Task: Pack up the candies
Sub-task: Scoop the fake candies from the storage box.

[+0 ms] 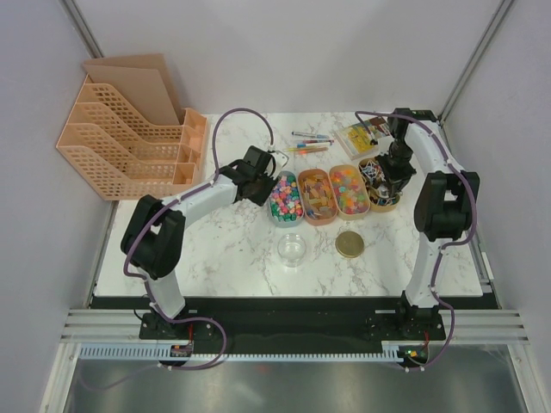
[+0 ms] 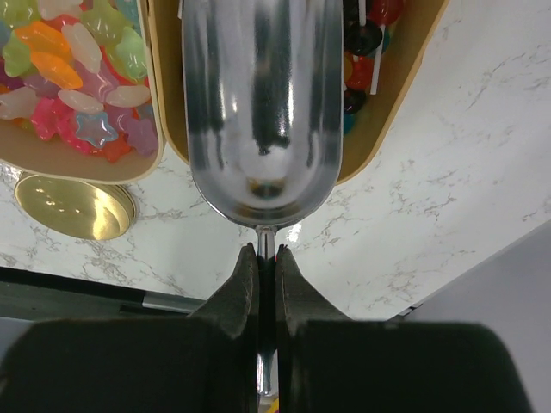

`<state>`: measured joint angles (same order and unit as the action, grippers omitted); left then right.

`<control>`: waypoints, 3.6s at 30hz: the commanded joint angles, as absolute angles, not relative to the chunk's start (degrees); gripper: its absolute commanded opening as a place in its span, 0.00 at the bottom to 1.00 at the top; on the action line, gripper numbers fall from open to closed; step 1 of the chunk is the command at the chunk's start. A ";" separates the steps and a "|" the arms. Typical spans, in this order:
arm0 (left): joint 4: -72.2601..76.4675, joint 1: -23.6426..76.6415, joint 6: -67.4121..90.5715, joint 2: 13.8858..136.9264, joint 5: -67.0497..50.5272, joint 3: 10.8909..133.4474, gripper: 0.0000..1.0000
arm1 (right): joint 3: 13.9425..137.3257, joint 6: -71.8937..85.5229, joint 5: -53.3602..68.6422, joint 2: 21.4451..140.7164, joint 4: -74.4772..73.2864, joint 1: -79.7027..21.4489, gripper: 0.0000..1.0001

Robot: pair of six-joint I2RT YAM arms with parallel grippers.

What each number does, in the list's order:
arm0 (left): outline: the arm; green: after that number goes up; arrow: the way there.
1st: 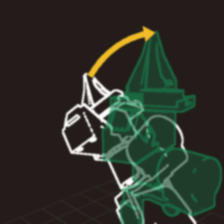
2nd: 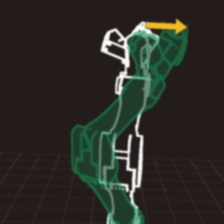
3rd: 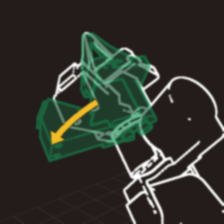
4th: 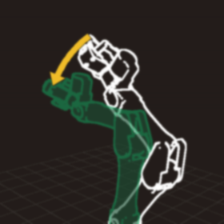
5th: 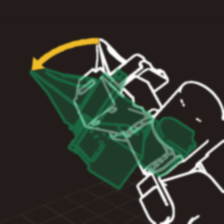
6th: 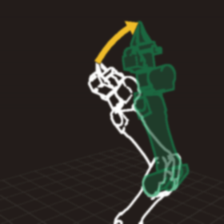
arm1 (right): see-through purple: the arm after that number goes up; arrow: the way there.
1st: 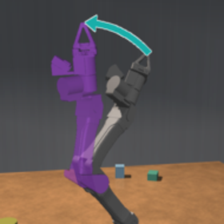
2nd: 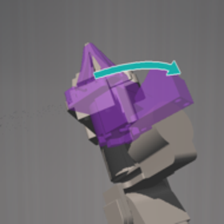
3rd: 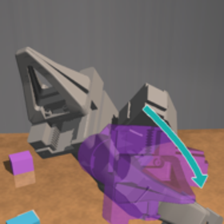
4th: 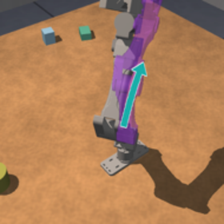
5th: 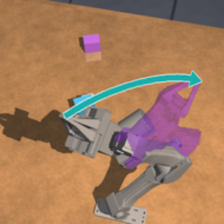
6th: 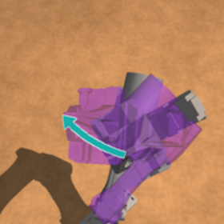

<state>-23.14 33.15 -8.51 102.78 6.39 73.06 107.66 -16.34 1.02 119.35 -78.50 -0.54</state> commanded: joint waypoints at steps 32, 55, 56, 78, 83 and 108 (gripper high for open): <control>-21.62 33.31 -9.05 103.98 7.73 73.48 0.49 | 112.68 -16.35 8.17 132.45 -77.70 -2.29 0.00; -21.80 33.31 -11.16 99.49 8.61 70.58 0.49 | 109.60 -9.49 6.42 130.17 -70.49 -2.28 0.00; -21.80 33.31 -11.08 99.41 8.70 70.58 0.49 | 109.34 -9.58 6.42 130.08 -70.14 -2.29 0.00; -15.82 33.05 -14.15 94.48 12.74 63.72 0.64 | 84.56 -8.53 5.63 113.39 -47.73 -1.85 0.00; -15.03 32.96 -14.24 94.48 14.15 64.33 0.77 | 79.64 -8.44 6.50 107.85 -44.21 -1.67 0.00; -25.93 17.14 -8.26 83.42 3.60 73.39 0.97 | 85.96 -49.04 1.06 90.44 -71.54 -16.86 0.00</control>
